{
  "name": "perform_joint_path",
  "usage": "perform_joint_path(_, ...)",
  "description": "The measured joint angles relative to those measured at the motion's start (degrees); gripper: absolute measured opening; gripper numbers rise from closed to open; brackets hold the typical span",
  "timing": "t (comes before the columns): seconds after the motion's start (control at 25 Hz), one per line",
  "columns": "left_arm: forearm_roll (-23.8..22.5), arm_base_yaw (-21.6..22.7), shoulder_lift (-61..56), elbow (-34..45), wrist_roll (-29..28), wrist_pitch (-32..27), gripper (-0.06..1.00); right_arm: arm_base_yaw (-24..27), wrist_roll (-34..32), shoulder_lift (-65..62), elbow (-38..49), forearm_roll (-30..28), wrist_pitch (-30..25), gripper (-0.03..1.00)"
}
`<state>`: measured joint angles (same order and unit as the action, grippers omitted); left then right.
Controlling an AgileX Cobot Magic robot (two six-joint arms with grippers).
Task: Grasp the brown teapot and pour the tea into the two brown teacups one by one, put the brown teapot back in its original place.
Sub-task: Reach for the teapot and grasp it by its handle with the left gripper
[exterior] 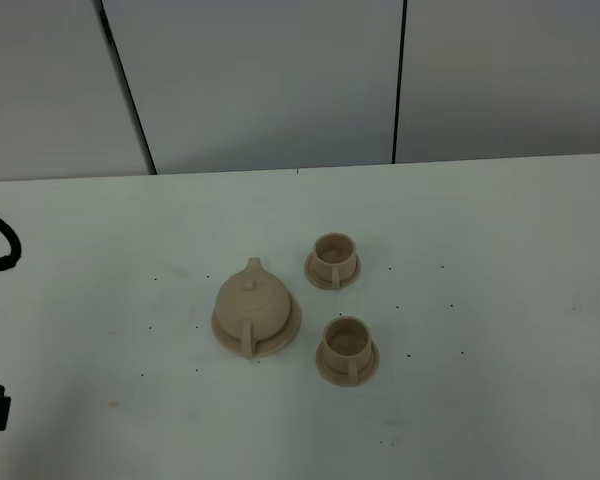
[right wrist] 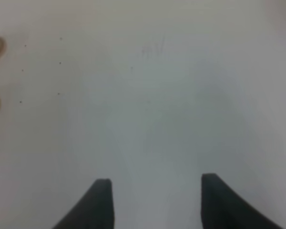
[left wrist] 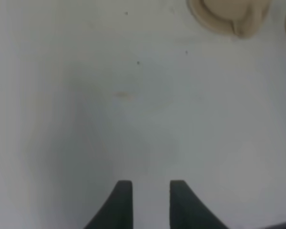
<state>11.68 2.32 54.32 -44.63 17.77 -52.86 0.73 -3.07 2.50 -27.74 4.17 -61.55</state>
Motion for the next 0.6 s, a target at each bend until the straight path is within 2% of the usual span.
perform_joint_path(0.16,0.00,-4.86,0.00,-0.24,-0.13,-1.91,0.26,0.00,0.00,0.00,0.00,0.00,0.00,0.41)
perform_joint_path(0.36,-0.70,-12.03,0.00,-0.24,-3.54,-2.00,0.26,0.00,0.00,0.00,0.00,0.00,0.00,0.41)
perform_joint_path(0.6,-10.79,-16.33,3.01,-2.11,-12.33,-7.23,0.26,0.00,0.00,0.00,0.00,0.00,0.00,0.41)
